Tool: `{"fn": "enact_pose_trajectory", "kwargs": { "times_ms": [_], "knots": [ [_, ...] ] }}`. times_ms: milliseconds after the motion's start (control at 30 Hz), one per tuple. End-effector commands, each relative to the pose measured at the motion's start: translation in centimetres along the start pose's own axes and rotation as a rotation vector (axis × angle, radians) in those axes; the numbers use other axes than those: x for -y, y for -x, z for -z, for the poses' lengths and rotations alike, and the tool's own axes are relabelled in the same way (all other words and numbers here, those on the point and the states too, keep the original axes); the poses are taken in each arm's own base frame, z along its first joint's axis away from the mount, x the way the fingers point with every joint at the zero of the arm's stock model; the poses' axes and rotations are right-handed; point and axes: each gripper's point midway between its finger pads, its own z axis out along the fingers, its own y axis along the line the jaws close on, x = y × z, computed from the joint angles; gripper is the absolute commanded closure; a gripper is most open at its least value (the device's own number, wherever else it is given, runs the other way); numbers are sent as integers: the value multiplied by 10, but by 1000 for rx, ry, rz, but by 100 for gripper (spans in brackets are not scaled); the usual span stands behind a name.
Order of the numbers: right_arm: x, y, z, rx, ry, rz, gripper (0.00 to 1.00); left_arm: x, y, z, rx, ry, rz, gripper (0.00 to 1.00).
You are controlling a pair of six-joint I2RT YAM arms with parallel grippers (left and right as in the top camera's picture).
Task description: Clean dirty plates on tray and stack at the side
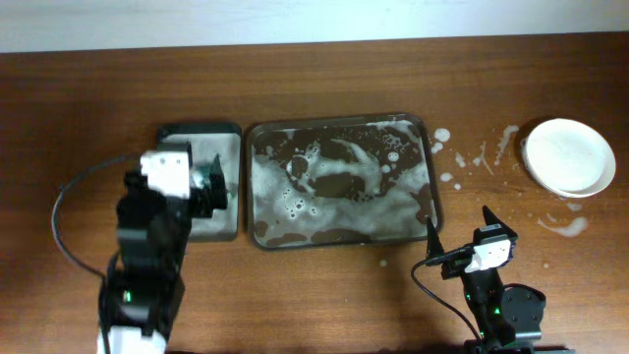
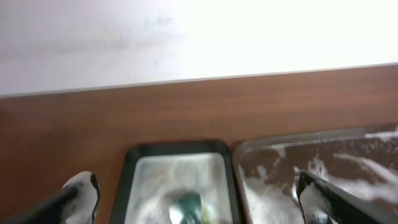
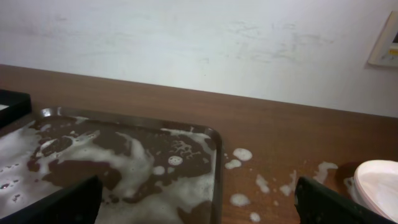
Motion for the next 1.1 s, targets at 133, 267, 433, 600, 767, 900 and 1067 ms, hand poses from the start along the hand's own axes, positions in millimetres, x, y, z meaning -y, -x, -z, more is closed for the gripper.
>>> {"fn": "enact_pose_trajectory", "kwargs": {
  "times_ms": [133, 267, 433, 600, 767, 900, 1067],
  "knots": [
    [-1, -3, 0, -3, 0, -4, 2, -1, -46, 24, 16, -14, -34, 1],
    [-1, -3, 0, -3, 0, -4, 2, 2, -52, 22, 6, -30, -35, 1],
    [-1, -3, 0, -3, 0, -4, 2, -10, -45, 41, 99, -8, -13, 1],
    [-1, -3, 0, -3, 0, -4, 2, -12, -50, 54, 210, 10, -13, 1],
    [-1, -3, 0, -3, 0, -4, 2, -15, -53, 68, 335, 47, -61, 1],
    [-1, -3, 0, -3, 0, -4, 1, -16, -65, 70, 370, 62, -59, 1],
    [-1, -3, 0, -3, 0, -4, 2, -17, -93, 59, 326, 73, -57, 1]
  ]
}}
